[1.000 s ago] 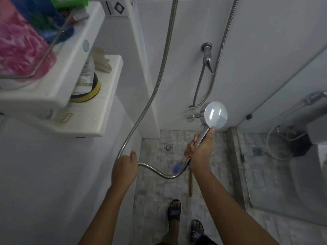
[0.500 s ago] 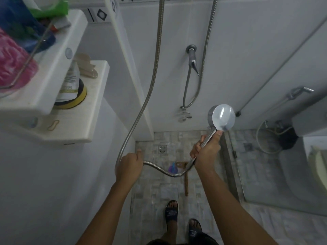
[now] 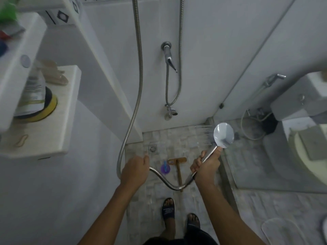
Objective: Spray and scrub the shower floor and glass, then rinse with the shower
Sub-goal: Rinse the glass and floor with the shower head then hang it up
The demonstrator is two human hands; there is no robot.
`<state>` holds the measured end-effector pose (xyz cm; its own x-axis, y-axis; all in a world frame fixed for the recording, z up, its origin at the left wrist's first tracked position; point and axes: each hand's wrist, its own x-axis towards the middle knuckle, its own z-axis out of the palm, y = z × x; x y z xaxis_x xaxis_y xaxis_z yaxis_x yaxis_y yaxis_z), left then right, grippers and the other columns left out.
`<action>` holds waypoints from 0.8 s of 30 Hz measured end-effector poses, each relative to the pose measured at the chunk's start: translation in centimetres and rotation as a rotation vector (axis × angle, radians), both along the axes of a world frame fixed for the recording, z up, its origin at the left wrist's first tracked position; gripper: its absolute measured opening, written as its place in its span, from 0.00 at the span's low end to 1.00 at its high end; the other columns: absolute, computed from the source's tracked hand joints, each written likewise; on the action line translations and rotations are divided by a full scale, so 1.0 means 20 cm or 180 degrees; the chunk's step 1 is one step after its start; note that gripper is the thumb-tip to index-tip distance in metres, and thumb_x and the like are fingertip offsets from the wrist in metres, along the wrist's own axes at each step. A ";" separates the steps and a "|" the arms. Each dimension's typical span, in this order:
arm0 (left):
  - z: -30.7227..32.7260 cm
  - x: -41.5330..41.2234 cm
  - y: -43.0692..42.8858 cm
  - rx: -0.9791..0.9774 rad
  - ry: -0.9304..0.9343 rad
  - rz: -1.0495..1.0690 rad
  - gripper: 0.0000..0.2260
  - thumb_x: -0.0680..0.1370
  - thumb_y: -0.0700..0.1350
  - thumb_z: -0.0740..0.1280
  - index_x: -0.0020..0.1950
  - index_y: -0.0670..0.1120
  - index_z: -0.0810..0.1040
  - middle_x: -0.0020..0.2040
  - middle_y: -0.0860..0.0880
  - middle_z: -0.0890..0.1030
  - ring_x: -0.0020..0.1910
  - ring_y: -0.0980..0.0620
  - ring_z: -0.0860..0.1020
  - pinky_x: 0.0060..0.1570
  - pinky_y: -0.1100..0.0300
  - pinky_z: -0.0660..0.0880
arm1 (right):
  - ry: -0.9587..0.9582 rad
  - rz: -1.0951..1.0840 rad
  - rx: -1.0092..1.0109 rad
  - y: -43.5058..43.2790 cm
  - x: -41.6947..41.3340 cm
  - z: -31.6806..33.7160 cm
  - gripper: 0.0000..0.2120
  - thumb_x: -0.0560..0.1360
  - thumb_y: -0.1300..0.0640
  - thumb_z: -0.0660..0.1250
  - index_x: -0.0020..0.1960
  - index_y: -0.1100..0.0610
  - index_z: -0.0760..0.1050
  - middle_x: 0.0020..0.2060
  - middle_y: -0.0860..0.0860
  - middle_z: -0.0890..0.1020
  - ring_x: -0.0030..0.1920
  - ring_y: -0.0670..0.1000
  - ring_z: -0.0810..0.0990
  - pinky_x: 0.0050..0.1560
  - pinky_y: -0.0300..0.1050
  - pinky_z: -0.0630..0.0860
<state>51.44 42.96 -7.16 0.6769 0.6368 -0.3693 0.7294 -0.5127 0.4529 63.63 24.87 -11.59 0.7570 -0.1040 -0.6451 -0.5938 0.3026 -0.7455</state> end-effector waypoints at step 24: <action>-0.18 0.20 -0.88 -0.0441 0.0299 -0.1173 0.26 0.85 0.54 0.53 0.32 0.42 0.75 0.39 0.39 0.82 0.42 0.40 0.80 0.43 0.51 0.76 | -0.0045 -0.0579 -0.0215 -0.98 -0.18 0.04 0.33 0.78 0.28 0.51 0.32 0.55 0.67 0.21 0.52 0.62 0.19 0.50 0.59 0.23 0.38 0.61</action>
<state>55.39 25.41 -10.76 0.8097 0.2975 -0.5058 0.5497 -0.6863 0.4762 60.04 5.28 -10.76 0.7306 -0.2825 -0.6216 -0.5233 0.3530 -0.7756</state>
